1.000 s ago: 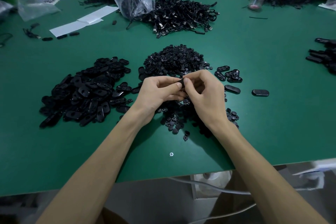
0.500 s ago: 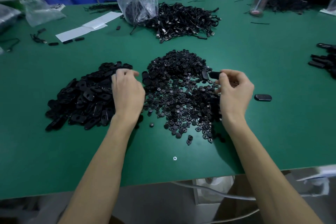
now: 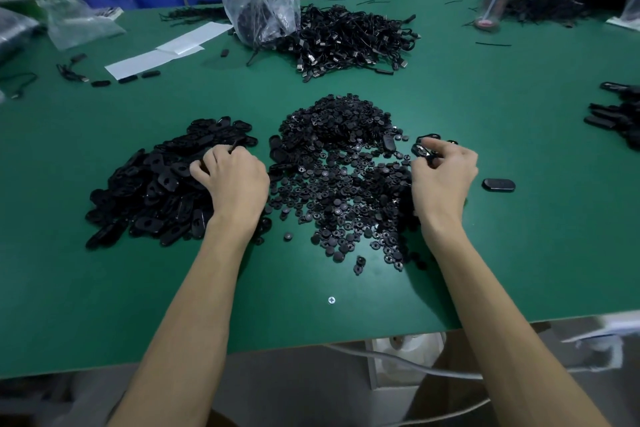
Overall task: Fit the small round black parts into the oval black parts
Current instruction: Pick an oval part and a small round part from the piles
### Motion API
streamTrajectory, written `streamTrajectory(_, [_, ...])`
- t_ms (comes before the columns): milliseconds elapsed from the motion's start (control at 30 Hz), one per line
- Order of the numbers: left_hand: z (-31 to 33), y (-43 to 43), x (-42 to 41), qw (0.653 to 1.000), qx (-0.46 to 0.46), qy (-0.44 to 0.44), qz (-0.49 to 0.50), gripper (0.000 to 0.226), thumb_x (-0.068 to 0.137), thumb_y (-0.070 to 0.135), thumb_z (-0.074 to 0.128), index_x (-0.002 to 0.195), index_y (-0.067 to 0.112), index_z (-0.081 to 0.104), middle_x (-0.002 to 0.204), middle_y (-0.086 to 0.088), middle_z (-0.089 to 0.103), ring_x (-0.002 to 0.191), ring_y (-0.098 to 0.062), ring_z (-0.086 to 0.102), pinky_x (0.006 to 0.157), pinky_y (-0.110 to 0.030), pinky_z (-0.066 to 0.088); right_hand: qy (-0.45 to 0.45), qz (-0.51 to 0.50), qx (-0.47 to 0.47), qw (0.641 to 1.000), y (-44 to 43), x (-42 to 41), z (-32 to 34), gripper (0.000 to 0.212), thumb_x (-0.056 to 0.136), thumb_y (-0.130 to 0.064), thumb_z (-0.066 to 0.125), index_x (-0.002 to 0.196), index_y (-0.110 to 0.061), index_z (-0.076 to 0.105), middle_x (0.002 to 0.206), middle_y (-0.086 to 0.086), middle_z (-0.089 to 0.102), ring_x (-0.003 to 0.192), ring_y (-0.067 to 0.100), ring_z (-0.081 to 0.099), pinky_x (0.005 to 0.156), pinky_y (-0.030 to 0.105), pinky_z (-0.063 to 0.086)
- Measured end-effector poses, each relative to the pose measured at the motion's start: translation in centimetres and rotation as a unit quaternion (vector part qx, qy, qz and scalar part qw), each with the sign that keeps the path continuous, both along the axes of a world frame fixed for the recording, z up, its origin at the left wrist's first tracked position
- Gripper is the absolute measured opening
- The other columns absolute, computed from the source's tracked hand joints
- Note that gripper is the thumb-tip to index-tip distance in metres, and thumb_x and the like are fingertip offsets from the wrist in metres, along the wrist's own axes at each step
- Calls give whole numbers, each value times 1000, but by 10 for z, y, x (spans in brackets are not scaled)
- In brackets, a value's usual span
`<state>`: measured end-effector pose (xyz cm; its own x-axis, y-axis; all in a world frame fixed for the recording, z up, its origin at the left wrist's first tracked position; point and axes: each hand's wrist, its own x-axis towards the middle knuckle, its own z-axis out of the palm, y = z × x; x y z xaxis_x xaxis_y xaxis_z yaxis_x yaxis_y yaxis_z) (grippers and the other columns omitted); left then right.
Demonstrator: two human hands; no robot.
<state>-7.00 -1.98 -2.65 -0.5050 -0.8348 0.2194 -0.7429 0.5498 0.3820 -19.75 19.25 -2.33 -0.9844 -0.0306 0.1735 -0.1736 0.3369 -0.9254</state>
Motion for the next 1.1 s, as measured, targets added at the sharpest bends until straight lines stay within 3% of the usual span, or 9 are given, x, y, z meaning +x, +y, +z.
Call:
streamTrajectory(133, [3, 2, -3, 991, -38, 126, -27, 27, 108, 18, 48, 122, 8, 69, 134, -10, 61, 128, -25, 52, 116, -43, 22, 81, 79, 104, 988, -4, 6, -3, 30, 97, -20, 62, 126, -24, 70, 131, 0, 56, 129, 21, 38, 98, 27, 27])
streamTrajectory(267, [4, 10, -6, 960, 30, 260, -100, 7, 105, 19, 60, 108, 15, 64, 112, -3, 66, 105, -19, 62, 98, -35, 48, 125, 179, 237, 947, -12, 10, -10, 36, 95, -42, 70, 128, -30, 71, 138, -9, 56, 130, 20, 34, 91, 27, 15])
streamTrajectory(333, [4, 16, -8, 938, 96, 306, -134, 9, 100, 17, 67, 105, 16, 59, 106, -3, 67, 92, -12, 69, 86, -26, 55, 127, 198, 262, 936, -13, 10, -13, 33, 96, -44, 68, 125, -30, 72, 136, -8, 59, 126, 21, 34, 86, 28, 13])
streamTrajectory(433, [6, 24, -12, 895, 209, 345, -190, 16, 98, 7, 69, 110, 10, 59, 100, -3, 67, 79, -8, 76, 75, -21, 59, 129, 196, 243, 941, -12, 8, -14, 20, 96, -40, 70, 112, -31, 76, 123, -9, 61, 110, 15, 30, 78, 27, 12])
streamTrajectory(567, [9, 34, -13, 824, 356, 360, -256, 17, 96, -1, 70, 113, 1, 71, 87, -7, 76, 85, -26, 78, 77, -32, 63, 125, 193, 233, 945, -12, 8, -15, 9, 94, -36, 72, 102, -32, 75, 106, -13, 50, 104, 12, 26, 80, 29, 14])
streamTrajectory(700, [10, 39, -13, 780, 424, 362, -283, 19, 95, 3, 72, 114, 4, 75, 90, -8, 79, 91, -31, 79, 80, -30, 62, 131, 183, 218, 950, -12, 9, -14, 3, 94, -30, 74, 97, -30, 75, 104, -11, 49, 104, 12, 28, 78, 28, 13])
streamTrajectory(800, [8, 40, -14, 770, 442, 360, -285, 19, 96, 5, 72, 114, 3, 76, 97, -12, 78, 91, -32, 78, 78, -29, 62, 135, 181, 196, 954, -12, 9, -12, 2, 93, -27, 74, 95, -29, 75, 104, -10, 53, 104, 12, 31, 79, 29, 15])
streamTrajectory(933, [6, 41, -15, 769, 446, 355, -289, 17, 96, 7, 72, 113, 5, 77, 97, -11, 79, 89, -31, 78, 77, -30, 62, 133, 182, 133, 965, -11, 12, -6, 5, 93, -20, 75, 92, -25, 74, 99, -6, 69, 104, 22, 55, 98, 46, 39])
streamTrajectory(1100, [2, 41, -16, 771, 443, 357, -285, 14, 96, 5, 72, 109, 5, 77, 95, -12, 78, 87, -30, 78, 76, -30, 62, 125, 191, 83, 970, -10, 16, -3, 12, 93, -12, 71, 99, -22, 74, 94, -8, 71, 100, 23, 64, 99, 52, 46])
